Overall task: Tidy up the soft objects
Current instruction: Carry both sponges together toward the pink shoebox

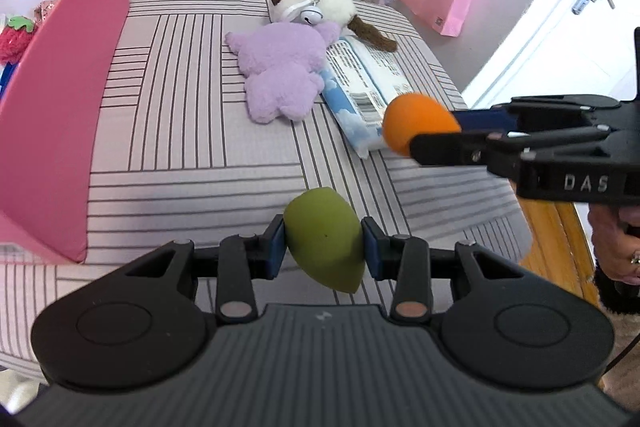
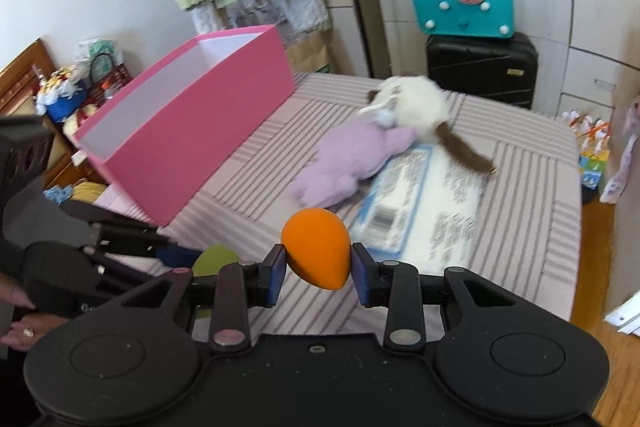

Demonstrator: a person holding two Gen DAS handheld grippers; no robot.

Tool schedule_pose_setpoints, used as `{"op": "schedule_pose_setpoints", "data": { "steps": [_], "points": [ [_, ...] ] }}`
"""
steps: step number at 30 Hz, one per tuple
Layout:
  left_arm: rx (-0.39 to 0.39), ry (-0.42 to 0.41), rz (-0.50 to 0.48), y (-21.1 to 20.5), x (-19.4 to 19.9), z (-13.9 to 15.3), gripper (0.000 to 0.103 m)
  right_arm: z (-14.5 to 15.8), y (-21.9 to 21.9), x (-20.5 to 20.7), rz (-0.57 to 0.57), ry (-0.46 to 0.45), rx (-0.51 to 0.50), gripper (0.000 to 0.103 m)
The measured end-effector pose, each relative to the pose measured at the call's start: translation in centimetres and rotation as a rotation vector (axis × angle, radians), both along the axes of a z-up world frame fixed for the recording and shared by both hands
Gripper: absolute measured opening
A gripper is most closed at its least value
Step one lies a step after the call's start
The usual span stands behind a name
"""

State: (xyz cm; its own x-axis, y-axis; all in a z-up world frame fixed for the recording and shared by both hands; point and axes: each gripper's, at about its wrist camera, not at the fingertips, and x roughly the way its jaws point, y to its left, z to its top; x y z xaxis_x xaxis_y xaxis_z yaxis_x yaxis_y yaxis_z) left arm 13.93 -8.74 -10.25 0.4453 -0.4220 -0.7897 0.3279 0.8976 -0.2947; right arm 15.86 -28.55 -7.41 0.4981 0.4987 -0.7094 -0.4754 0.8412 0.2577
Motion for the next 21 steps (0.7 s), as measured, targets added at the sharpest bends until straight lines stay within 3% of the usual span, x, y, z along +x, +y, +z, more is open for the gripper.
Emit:
{"op": "schedule_pose_setpoints", "data": {
  "steps": [11,21],
  "points": [
    [-0.024,0.085,-0.072,3.1,-2.8,3.0,0.038,2.0,2.7,-3.7,0.068,0.049,0.014,0.040],
    [-0.002,0.061,-0.096,6.7,-5.3,7.1,0.038,5.9,5.4,-6.0,0.162,0.029,0.020,0.040]
  ]
}}
